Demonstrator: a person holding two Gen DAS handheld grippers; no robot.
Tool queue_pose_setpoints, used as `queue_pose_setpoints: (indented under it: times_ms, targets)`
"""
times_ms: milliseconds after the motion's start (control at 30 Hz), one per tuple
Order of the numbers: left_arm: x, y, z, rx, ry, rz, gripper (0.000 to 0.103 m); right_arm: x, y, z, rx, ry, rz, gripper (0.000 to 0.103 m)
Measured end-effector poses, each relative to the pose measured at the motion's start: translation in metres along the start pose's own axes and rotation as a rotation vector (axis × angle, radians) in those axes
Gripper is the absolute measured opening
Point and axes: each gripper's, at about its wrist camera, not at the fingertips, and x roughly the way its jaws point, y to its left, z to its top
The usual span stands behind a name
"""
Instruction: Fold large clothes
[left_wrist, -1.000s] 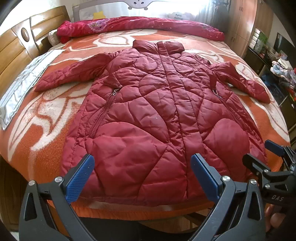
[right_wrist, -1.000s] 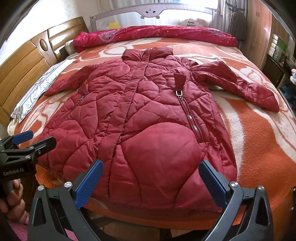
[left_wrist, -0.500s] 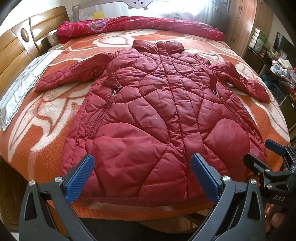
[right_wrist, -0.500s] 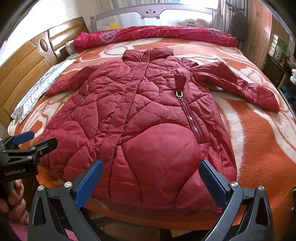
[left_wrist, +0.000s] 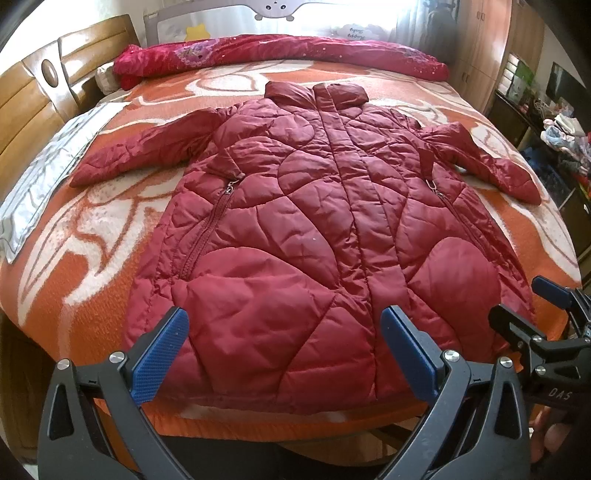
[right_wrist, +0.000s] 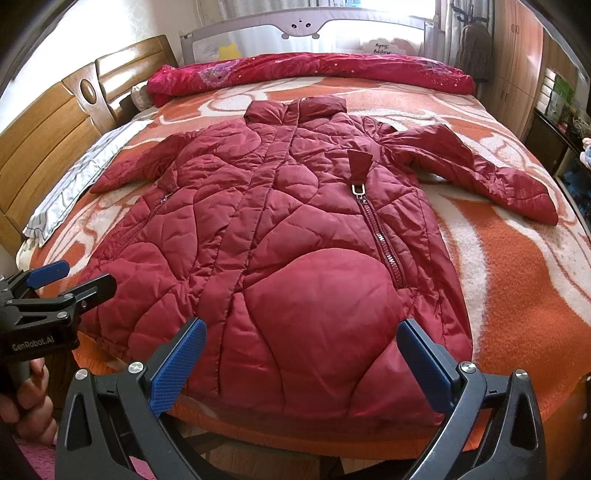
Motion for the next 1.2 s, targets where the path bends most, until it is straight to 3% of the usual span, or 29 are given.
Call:
queue_pose_setpoints:
  times_ms: [367, 533, 667, 1067, 1200]
  targets:
    - [0.0, -0.004, 0.003, 0.022, 0.014, 0.036, 0.103, 0.0, -0.003, 0.002, 0.001, -0.026, 0.0, 0.103]
    - [0.004, -0.002, 0.005, 0.002, 0.022, 0.006, 0.103, 0.003, -0.012, 0.006, 0.039, 0.025, 0.008, 0.103]
    - [0.01, -0.002, 0.008, 0.0, 0.036, -0.006, 0.103, 0.004, -0.022, 0.009, 0.055, 0.012, 0.005, 0.103]
    - [0.035, 0.016, 0.031, -0.052, 0.053, 0.008, 0.103, 0.015, -0.087, 0.031, 0.215, -0.059, 0.014, 0.103]
    - [0.041, 0.02, 0.041, -0.061, 0.042, 0.015, 0.103, 0.023, -0.113, 0.039, 0.26, -0.035, -0.011, 0.103]
